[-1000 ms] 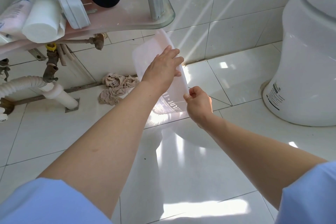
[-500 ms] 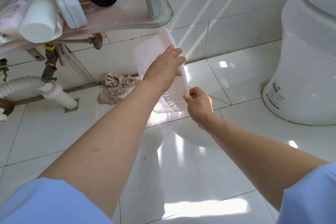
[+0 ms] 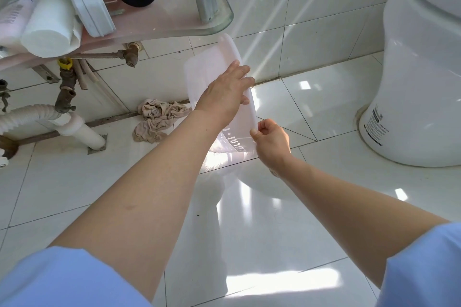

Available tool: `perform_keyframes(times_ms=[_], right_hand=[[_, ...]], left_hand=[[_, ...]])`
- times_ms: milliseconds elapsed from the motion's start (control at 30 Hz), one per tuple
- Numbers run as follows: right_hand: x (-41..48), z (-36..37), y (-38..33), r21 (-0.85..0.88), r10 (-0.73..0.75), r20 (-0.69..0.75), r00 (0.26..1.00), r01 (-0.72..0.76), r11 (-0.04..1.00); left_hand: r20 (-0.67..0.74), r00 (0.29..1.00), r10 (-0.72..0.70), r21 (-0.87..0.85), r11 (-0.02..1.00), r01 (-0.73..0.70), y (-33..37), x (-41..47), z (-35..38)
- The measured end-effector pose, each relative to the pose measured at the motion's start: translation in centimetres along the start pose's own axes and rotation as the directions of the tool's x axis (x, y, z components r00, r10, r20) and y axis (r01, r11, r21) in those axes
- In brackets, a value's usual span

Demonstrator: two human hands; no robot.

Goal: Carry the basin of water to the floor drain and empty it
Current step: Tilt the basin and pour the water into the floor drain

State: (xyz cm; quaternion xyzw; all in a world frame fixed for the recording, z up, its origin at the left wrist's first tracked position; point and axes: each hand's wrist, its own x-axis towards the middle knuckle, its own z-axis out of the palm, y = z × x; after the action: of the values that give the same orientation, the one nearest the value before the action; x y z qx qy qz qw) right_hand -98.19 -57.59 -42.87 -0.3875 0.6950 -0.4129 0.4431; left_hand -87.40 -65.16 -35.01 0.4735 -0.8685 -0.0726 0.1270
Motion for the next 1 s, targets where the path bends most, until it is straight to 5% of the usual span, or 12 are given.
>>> perform_keyframes(times_ms=[1000], right_hand=[[0.09, -0.38, 0.44, 0.025, 0.011, 0.057, 0.998, -0.012, 1.000]], left_hand=[[0.014, 1.000, 0.028, 0.021, 0.999, -0.028, 0.56, -0.30, -0.03]])
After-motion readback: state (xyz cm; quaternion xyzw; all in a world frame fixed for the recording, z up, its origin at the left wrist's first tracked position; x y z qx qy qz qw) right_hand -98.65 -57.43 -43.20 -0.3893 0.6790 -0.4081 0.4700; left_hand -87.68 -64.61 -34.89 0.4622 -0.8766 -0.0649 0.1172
